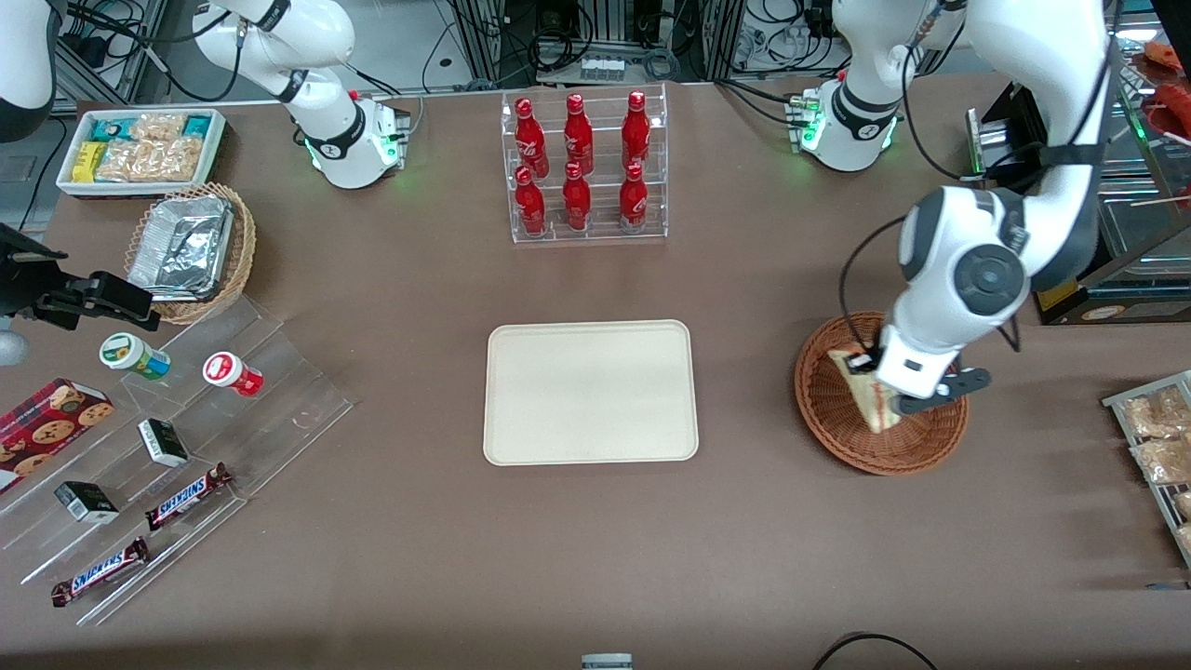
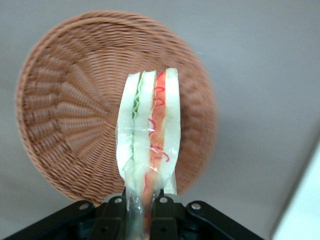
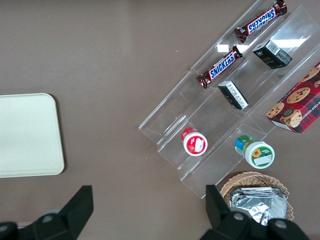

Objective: Place sandwich from basket to tray
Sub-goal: 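Lift the sandwich and carry it over the cream tray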

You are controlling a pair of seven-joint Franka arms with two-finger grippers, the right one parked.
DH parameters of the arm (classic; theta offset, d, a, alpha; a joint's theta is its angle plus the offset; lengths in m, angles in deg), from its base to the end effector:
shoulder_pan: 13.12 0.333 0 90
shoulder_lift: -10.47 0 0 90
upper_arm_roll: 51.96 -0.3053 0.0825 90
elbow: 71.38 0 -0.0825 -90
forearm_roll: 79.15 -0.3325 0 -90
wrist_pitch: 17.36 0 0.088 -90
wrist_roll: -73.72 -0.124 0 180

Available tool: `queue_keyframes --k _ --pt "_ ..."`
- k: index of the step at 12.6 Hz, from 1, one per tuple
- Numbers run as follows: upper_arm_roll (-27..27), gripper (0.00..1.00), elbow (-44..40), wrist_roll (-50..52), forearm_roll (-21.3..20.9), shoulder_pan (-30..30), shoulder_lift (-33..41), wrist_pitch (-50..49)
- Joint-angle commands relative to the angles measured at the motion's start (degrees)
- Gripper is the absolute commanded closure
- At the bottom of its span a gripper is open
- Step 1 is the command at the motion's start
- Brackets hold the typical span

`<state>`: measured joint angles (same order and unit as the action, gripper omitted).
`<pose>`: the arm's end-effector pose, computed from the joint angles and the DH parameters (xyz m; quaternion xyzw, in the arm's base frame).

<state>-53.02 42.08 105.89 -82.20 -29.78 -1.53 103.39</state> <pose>0.5213 -0.1425 0.3581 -0.9904 -0.1294 0.0278 0.0388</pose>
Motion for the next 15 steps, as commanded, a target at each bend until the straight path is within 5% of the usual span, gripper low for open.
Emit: queue_keyframes --k 1,6,15 --pt "-0.52 1.0 -3.75 1.06 -0.47 -6.51 -1.69 -1.57" --pt "-0.52 1.0 -14.55 1.67 -0.2 -16.72 -11.79 -1.66" --pt "1.31 1.0 -33.37 7.03 -0.11 -22.62 -28.15 -4.73"
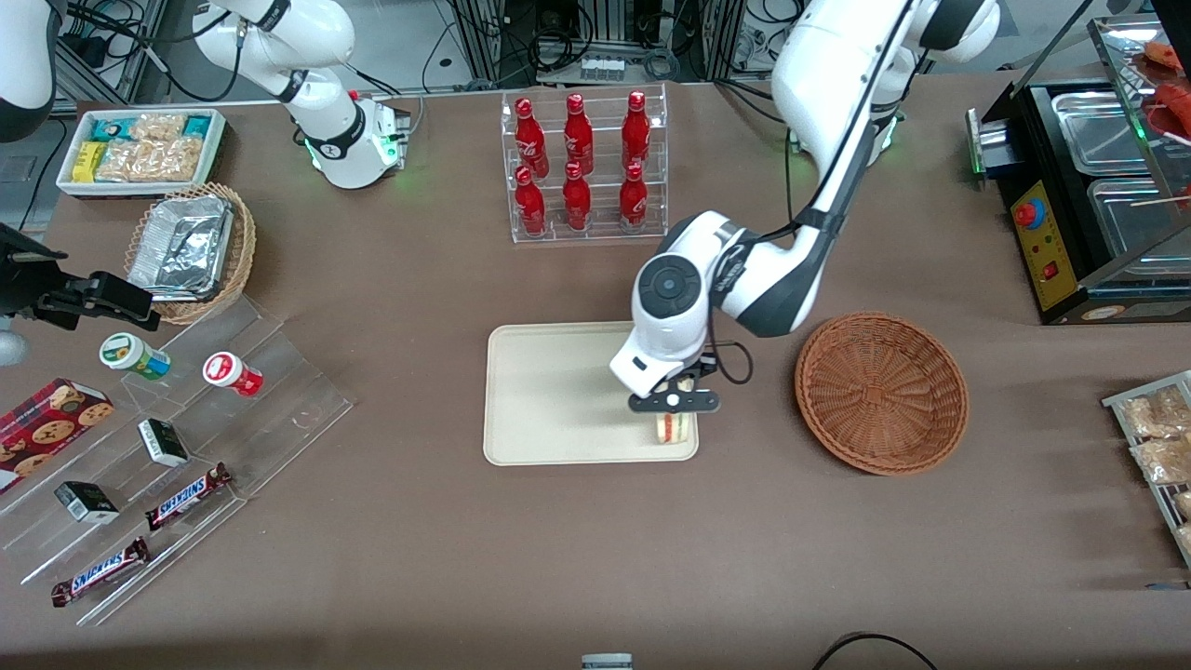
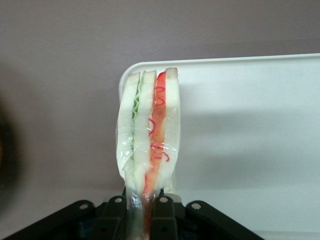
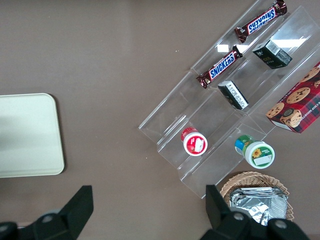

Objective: Place sandwich from basket to tray
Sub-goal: 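Lift the sandwich and carry it over the cream tray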

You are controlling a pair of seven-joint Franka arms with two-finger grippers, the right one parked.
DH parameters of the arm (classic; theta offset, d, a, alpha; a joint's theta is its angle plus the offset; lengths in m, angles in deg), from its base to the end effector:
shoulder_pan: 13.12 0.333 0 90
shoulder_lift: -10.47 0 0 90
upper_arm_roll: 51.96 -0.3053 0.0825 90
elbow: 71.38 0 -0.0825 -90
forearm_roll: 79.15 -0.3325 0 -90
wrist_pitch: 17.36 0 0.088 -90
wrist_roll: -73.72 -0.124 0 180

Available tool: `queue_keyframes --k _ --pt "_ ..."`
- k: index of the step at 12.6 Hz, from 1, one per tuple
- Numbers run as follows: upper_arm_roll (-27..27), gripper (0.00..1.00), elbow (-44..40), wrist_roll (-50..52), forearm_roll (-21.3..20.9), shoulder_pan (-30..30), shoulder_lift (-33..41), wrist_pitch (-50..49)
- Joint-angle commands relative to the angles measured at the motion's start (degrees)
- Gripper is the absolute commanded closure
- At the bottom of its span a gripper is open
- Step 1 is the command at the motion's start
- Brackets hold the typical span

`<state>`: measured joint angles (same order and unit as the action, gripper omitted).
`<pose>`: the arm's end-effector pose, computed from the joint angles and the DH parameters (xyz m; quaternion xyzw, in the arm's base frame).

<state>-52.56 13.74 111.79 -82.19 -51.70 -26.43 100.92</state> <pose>0.5176 -0.4010 0.2919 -0.9990 0.0135 0.0096 0.0407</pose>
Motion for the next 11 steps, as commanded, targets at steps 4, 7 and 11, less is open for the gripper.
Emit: queue_keyframes --k 4,7,11 --pt "2.7 1.0 -9.09 1.14 -0.12 -0.7 -8.09 -1.83" --pt "2.71 1.0 -9.27 0.87 -0.21 -0.79 -9.5 -1.56" --pt "2.79 0.01 -9.18 1.31 -0.21 -0.79 -9.94 -0.42"
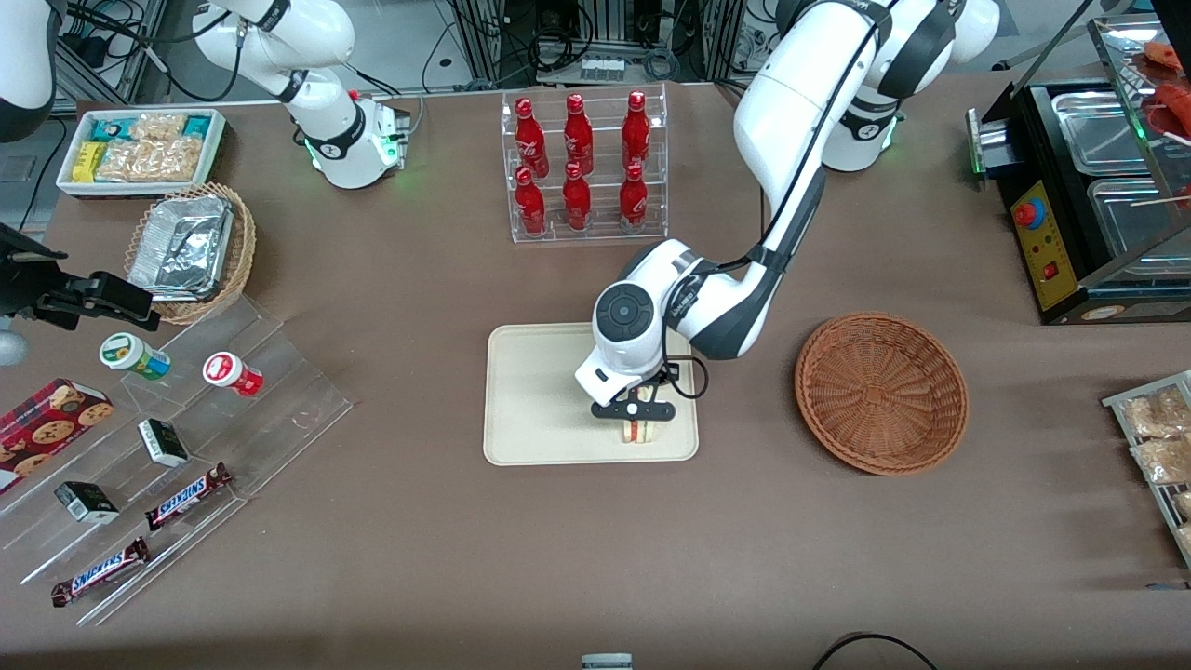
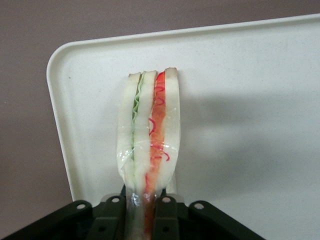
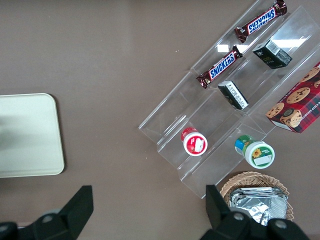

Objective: Place sandwich from basket to tray
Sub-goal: 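Lower the sandwich onto the tray and open the left gripper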

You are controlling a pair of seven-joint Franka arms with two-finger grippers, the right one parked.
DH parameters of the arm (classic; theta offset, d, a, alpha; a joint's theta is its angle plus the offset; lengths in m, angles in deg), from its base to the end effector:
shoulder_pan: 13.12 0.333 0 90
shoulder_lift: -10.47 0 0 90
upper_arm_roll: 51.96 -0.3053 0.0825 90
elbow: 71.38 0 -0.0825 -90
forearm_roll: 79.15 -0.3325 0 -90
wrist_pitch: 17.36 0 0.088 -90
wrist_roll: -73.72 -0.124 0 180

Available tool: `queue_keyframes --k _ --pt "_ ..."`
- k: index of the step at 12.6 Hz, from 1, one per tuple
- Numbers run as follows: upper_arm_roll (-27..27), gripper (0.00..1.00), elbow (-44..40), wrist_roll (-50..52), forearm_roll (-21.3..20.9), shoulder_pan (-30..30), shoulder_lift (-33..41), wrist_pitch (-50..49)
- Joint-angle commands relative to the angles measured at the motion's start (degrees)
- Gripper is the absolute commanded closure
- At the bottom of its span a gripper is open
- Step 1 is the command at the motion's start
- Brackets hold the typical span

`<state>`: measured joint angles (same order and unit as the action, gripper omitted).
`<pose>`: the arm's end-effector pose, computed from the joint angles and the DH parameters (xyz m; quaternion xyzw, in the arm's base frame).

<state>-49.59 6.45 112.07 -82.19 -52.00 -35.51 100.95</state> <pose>0.5134 -0.4380 0.2378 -0.9983 0.0334 0.0317 0.0363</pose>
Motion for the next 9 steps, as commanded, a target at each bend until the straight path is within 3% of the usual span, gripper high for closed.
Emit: queue_keyframes --k 1,9 --pt "-0.17 0.0 -1.89 1.47 -0.12 -0.49 -0.78 -0.45" --pt "-0.7 0.0 -4.96 1.21 -0.82 0.56 0.54 -0.54"
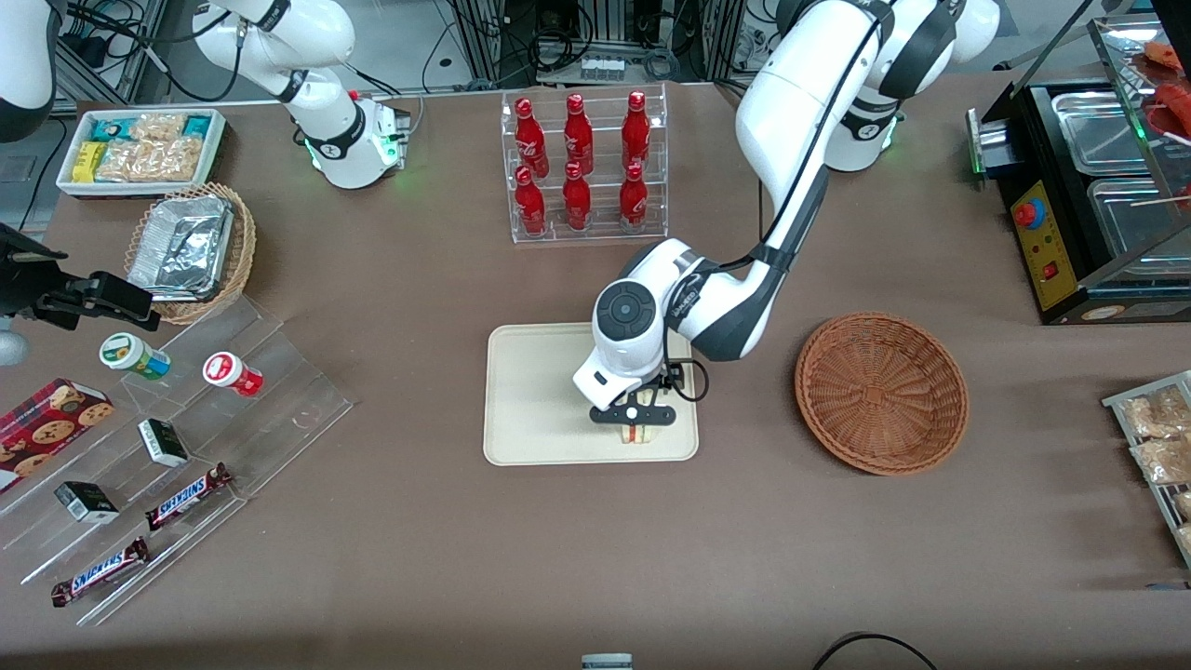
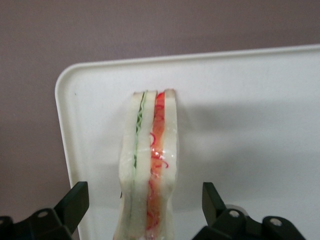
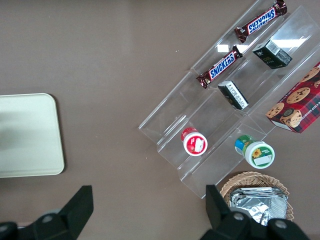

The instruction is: Place sandwich from basket to tray

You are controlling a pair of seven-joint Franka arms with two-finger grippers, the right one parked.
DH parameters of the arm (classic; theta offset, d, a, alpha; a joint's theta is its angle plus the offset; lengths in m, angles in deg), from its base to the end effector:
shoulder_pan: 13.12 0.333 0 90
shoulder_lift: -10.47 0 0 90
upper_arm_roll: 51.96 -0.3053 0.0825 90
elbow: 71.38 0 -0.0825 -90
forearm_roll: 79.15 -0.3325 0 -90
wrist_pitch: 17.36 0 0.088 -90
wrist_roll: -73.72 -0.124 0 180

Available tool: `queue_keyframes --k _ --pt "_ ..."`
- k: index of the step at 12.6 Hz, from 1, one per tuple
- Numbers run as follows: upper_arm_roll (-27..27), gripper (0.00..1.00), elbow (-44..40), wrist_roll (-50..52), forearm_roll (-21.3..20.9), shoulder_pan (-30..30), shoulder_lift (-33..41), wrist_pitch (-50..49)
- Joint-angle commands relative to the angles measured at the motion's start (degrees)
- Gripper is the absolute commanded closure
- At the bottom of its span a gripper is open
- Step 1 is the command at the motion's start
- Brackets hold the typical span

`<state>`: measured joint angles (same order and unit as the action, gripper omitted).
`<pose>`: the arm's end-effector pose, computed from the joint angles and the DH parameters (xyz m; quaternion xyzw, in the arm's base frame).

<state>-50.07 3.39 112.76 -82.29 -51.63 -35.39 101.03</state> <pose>0.5295 -0.4390 0.2609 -0.9995 0.0206 0.0072 0.0215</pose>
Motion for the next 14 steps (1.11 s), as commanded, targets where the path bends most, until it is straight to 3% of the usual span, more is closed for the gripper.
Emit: queue_keyframes --k 1,6,14 --pt "-0.66 0.0 -1.9 0.17 -0.73 0.63 1.11 -0.61" --pt "-0.75 0.0 -1.47 -1.33 -0.38 5.45 5.33 -2.19" --pt "-0.66 0.0 -1.73 -6.41 -0.03 15.74 13.16 -13.26"
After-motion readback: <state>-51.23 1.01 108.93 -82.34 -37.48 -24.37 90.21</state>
